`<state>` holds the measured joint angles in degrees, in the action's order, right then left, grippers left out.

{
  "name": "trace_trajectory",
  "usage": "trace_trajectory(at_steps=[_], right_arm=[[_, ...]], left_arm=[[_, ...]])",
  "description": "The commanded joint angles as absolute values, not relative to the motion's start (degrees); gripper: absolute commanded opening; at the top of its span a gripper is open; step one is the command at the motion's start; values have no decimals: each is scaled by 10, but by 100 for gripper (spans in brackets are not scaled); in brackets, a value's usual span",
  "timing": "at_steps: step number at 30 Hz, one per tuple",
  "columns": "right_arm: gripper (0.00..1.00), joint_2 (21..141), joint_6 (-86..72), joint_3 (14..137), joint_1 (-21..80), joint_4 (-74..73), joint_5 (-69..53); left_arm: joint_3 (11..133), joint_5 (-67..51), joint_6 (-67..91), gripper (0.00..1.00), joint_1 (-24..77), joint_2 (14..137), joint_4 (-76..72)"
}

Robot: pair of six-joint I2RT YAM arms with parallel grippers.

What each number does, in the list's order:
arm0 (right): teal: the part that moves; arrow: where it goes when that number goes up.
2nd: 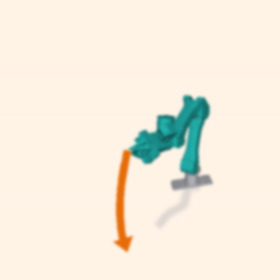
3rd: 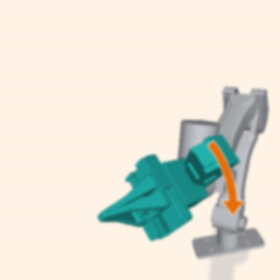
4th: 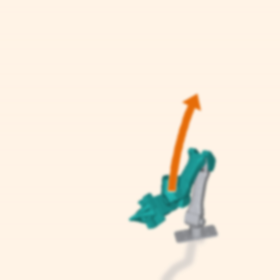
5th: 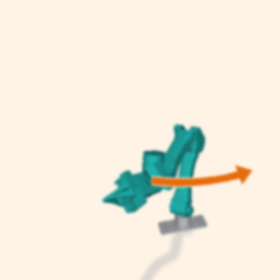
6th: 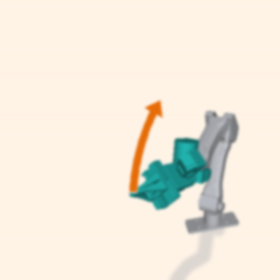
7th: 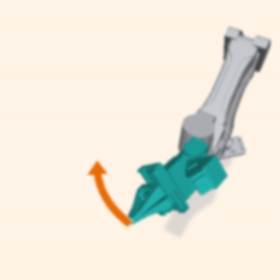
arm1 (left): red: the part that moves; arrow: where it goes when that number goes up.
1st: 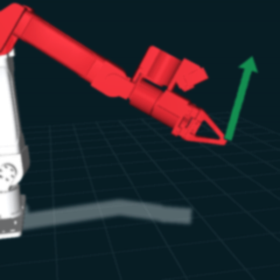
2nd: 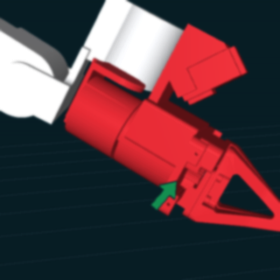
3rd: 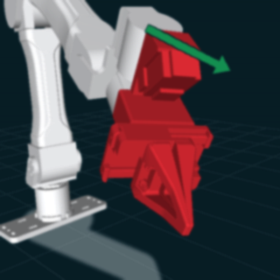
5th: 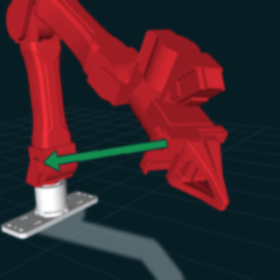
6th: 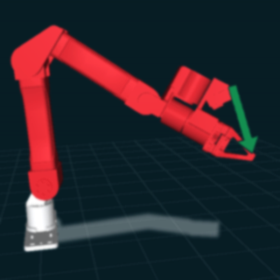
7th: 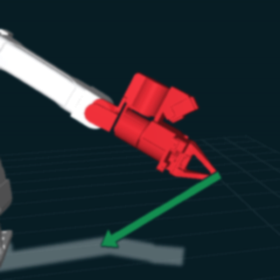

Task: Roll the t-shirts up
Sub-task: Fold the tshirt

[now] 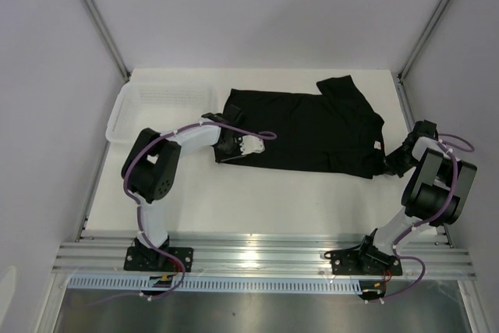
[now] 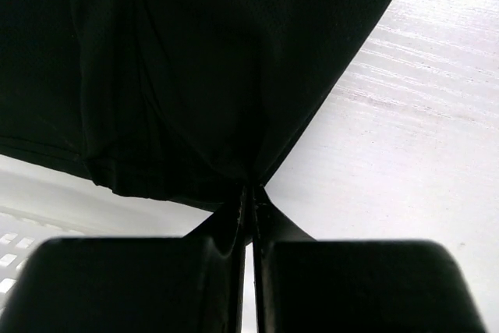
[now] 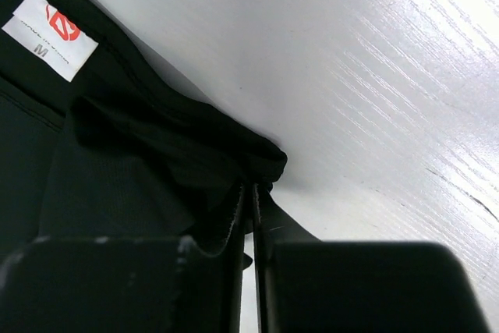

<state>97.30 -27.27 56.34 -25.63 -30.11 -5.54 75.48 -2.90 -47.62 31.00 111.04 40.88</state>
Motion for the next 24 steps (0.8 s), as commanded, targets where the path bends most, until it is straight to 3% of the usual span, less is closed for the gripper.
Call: trace_trajectory(at_steps=[1, 2, 24], right_arm=[[3, 979, -268, 550, -258, -298, -36], [0, 976, -265, 551, -258, -302, -35], [0, 811, -278, 491, -262, -432, 18]], left_arm=[[766, -19, -471, 1, 311, 1107, 419], [760, -17, -470, 1, 311, 1096, 412], [622, -104, -412, 1, 335, 935, 502]])
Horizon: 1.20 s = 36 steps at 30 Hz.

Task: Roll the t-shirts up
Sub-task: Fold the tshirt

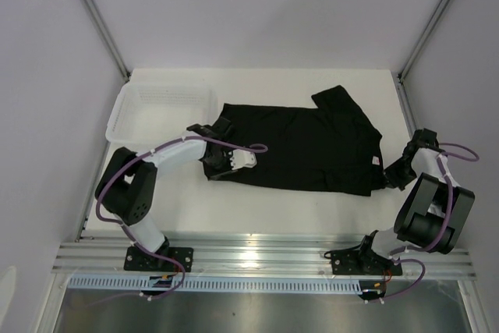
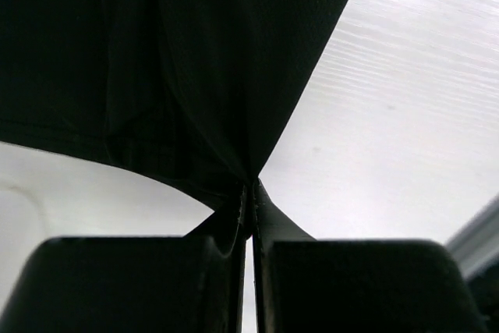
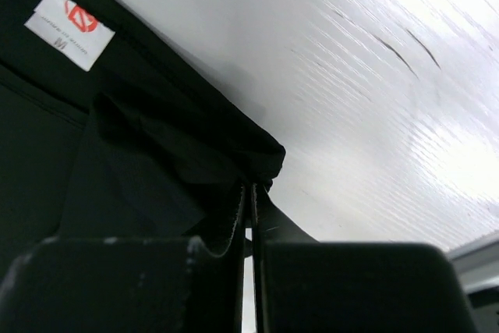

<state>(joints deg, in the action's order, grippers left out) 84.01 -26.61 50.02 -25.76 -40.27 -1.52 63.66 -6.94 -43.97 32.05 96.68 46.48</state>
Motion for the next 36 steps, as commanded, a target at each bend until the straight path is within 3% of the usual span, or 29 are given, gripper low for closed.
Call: trace_trajectory(at_steps=[1, 4, 5, 6, 9, 12, 15, 21, 36], right_arm=[[0, 808, -277, 487, -262, -437, 21], [0, 797, -274, 481, -262, -439, 32], [4, 798, -272, 477, -262, -437, 33], [20, 801, -273, 476, -262, -435, 31], [40, 807, -273, 485, -263, -433, 23], [43, 797, -272, 514, -263, -435, 27], [35, 778, -266, 538, -259, -431, 25], [25, 785, -266, 548, -200, -382, -23], [24, 893, -279, 539, -150, -329, -61]], left_arm=[[620, -108, -408, 1, 336, 933, 506], [607, -112, -396, 1, 336, 924, 513], [604, -112, -396, 13, 336, 922, 512], [599, -112, -397, 23, 336, 922, 506], [611, -122, -398, 45, 335, 923, 514], [663, -147, -397, 54, 323, 923, 559], [736, -174, -375, 56, 292, 927, 607], [781, -127, -325, 52, 259, 980, 545], [778, -92, -350, 53, 273, 1085, 509]])
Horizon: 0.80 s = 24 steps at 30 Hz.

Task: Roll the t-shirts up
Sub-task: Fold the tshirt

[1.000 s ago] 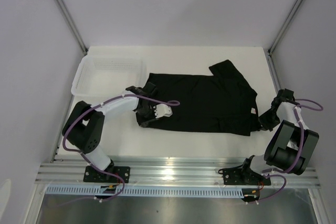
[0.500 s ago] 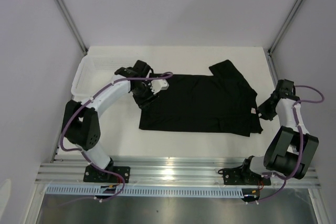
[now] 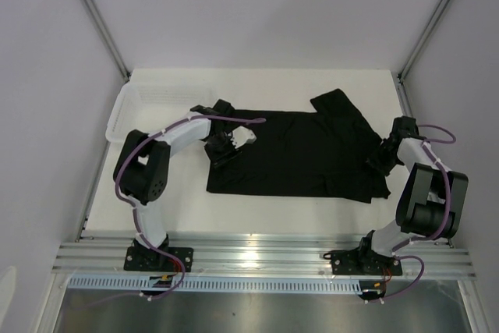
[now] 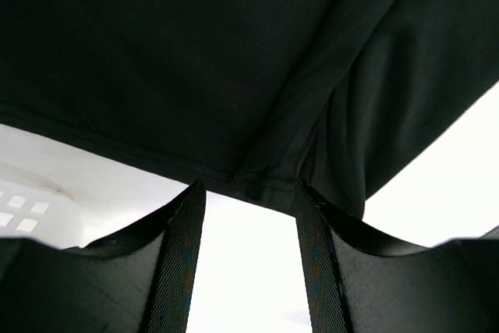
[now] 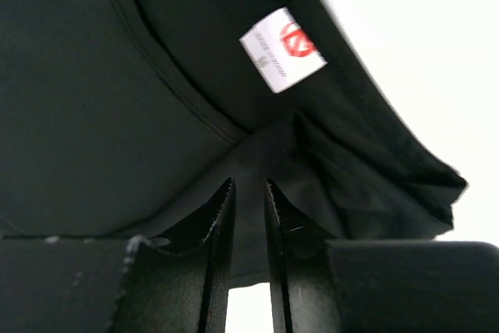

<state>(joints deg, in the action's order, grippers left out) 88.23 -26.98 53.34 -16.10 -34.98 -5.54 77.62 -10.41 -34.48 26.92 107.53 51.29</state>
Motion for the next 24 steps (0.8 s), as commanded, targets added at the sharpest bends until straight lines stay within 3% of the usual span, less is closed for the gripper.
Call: trace_trajectory(at_steps=[1, 11, 18, 24], right_arm=[[24, 902, -279, 539, -149, -327, -61], [27, 921, -274, 549, -146, -332, -34], [31, 926, -258, 575, -148, -352, -23], [36, 897, -229, 599, -159, -387, 20]], left_arm=[[779, -89, -351, 53, 273, 1091, 512], [783, -69, -350, 52, 272, 1113, 524], [795, -77, -351, 44, 273, 1122, 545], [792, -76, -350, 50, 273, 1118, 543]])
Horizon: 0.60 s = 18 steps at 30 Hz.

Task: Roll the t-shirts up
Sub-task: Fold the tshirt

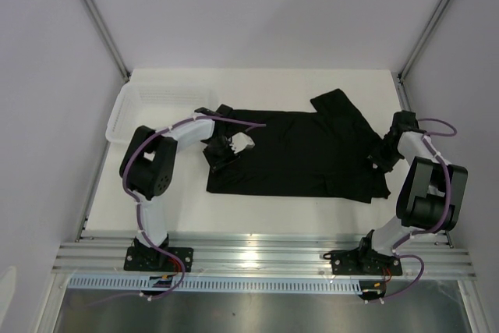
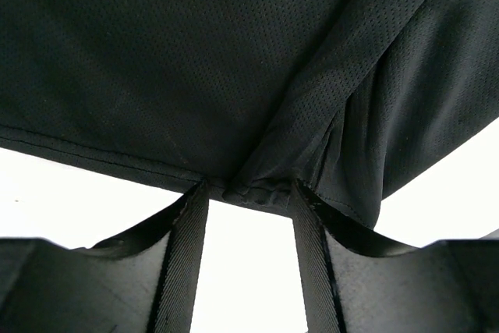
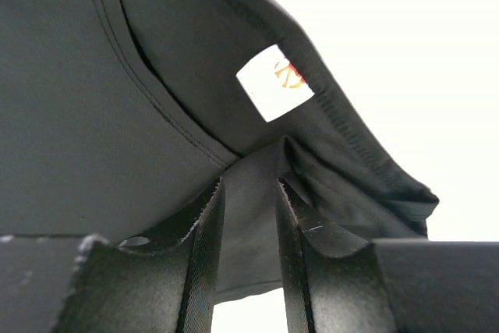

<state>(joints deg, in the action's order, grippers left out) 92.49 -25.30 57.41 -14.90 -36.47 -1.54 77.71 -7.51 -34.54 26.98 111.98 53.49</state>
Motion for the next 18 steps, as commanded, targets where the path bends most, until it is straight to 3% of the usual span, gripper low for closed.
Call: trace_trajectory(at_steps=[1, 6, 8, 9, 12, 15, 18], right_arm=[[36, 896, -225, 597, -162, -387, 20], [37, 904, -223, 565, -175, -363, 7], [37, 911, -228, 555, -178, -355, -15], [37, 913, -231, 547, -178, -345, -17], [36, 918, -235, 539, -177, -330, -28], [34, 922, -235, 540, -177, -323, -29], [32, 918, -232, 541, -176, -325, -30]], left_arm=[[793, -76, -350, 50, 273, 1118, 542], [797, -80, -349, 46, 273, 1121, 541], [801, -83, -347, 34, 273, 1122, 541], [801, -83, -346, 23, 273, 1121, 541], [800, -86, -349, 9, 273, 1114, 540], [799, -90, -349, 1, 272, 1111, 539], [798, -95, -345, 1, 272, 1108, 540]])
